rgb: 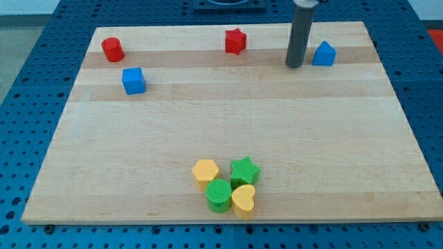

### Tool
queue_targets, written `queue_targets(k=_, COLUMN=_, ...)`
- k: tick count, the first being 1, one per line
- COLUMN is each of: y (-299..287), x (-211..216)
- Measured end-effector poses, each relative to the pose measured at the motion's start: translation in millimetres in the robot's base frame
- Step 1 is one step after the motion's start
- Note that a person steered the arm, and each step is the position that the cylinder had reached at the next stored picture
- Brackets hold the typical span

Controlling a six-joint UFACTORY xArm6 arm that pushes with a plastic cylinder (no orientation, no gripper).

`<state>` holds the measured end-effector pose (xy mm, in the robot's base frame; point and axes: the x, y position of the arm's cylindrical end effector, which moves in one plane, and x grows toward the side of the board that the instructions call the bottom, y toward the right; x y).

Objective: Move the triangle towards the top right corner

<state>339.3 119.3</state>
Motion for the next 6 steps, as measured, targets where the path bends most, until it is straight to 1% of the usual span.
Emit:
queue_targets(k=1, y=34.6, x=34.2)
queue_targets(k=2, y=98.3, x=-20.2)
queue_targets(k=3, y=101.0, x=-30.4)
queue_targets(k=4, y=92.5, x=-15.7)
queue_targets(k=5, y=56.5, x=41.6)
queue_targets(k=6, y=9.3, x=56.8)
